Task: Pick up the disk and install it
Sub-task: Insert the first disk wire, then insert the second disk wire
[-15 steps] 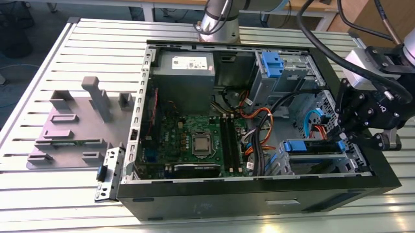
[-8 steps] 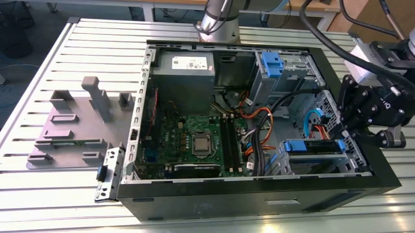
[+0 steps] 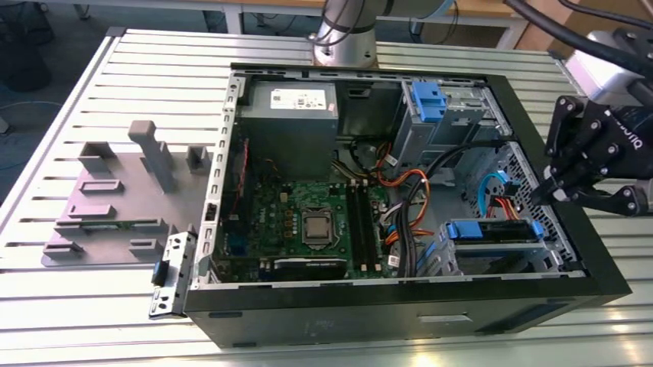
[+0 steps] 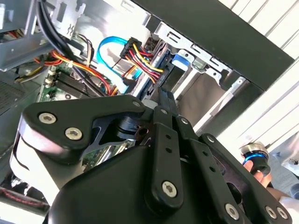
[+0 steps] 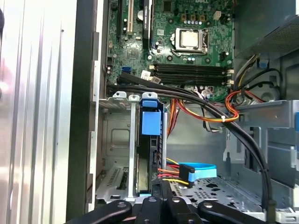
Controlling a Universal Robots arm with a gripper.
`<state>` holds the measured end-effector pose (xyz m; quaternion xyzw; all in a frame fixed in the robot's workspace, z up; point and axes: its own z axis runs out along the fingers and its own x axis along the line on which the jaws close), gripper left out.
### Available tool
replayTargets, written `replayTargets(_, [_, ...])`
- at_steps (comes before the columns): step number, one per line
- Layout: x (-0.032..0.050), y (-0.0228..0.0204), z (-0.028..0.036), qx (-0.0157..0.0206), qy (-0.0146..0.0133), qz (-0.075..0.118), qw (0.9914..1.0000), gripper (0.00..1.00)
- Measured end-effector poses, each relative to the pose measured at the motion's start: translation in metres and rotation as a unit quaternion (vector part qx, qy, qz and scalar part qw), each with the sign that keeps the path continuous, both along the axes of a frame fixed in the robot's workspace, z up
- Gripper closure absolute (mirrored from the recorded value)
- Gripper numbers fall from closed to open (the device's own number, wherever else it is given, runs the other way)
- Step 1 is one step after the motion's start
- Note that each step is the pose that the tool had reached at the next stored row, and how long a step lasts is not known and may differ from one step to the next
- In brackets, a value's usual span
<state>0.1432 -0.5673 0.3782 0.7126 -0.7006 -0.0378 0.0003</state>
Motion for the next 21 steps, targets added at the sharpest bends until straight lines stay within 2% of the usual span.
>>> replayTargets(3, [0.0,-0.0001,0.0038,0.002,0.0,0.0,1.0,0.89])
replayTargets(7, [0.0,0.0,0.0043,0.0034,0.0,0.0,0.99999,0.89])
replayTargets(15, [-0.0027,0.0,0.0043,0.0035,-0.0001,0.0,0.99999,0.89])
replayTargets(21, [-0.0044,0.0,0.0075,0.0037,-0.0017,0.0,0.99999,0.89])
